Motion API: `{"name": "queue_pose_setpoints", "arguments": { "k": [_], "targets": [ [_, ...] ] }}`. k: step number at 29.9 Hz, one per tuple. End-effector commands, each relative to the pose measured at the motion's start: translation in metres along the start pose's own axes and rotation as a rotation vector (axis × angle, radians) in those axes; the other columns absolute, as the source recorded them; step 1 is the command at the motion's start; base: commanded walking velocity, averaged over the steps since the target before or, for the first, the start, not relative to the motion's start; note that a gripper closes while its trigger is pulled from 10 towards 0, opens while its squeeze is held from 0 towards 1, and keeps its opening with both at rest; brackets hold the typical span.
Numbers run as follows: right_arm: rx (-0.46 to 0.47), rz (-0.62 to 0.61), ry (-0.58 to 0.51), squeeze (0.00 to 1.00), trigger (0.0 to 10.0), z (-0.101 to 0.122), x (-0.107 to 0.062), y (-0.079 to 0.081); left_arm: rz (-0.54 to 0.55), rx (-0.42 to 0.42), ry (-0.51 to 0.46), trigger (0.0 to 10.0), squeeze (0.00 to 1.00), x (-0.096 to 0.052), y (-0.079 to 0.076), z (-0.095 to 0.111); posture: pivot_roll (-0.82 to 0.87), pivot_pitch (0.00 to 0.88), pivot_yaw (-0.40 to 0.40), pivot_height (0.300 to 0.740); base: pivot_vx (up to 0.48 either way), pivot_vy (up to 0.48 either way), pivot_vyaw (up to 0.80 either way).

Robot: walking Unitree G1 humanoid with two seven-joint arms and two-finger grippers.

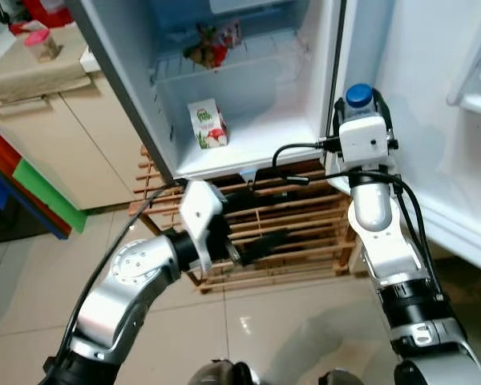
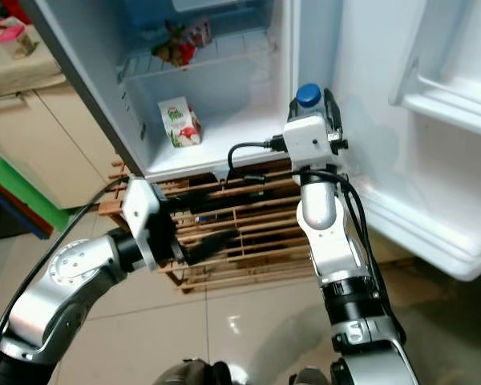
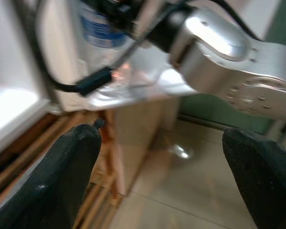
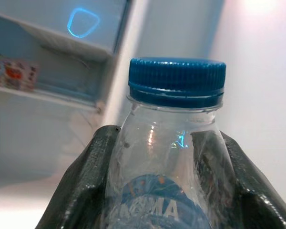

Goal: Restocking fridge

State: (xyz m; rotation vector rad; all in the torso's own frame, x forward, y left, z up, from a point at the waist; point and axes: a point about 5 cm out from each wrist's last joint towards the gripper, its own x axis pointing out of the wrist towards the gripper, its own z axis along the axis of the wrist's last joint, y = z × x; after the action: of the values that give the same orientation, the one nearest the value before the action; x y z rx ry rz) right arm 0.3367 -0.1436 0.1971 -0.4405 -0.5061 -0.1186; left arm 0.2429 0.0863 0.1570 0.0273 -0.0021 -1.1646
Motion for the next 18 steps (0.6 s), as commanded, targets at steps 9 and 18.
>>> {"name": "queue_pose_setpoints", "arguments": {
  "k": [9,18],
  "targets": [
    [0.199,-0.103,0.124,0.51,10.0,-0.005,-0.006,0.001,-0.039,0.014,0.02,10.0,0.0,-0.003,0.003,0.01,0.03,0.16,0.237,0.74,0.0,0.0,0.0],
    [0.177,-0.084,0.182,1.0,10.0,-0.011,-0.002,-0.003,-0.012,0.017,-0.008,10.0,0.0,0.002,0.006,0.014,0.01,0.137,0.219,0.74,0.0,0.0,0.0]
  ]
}}
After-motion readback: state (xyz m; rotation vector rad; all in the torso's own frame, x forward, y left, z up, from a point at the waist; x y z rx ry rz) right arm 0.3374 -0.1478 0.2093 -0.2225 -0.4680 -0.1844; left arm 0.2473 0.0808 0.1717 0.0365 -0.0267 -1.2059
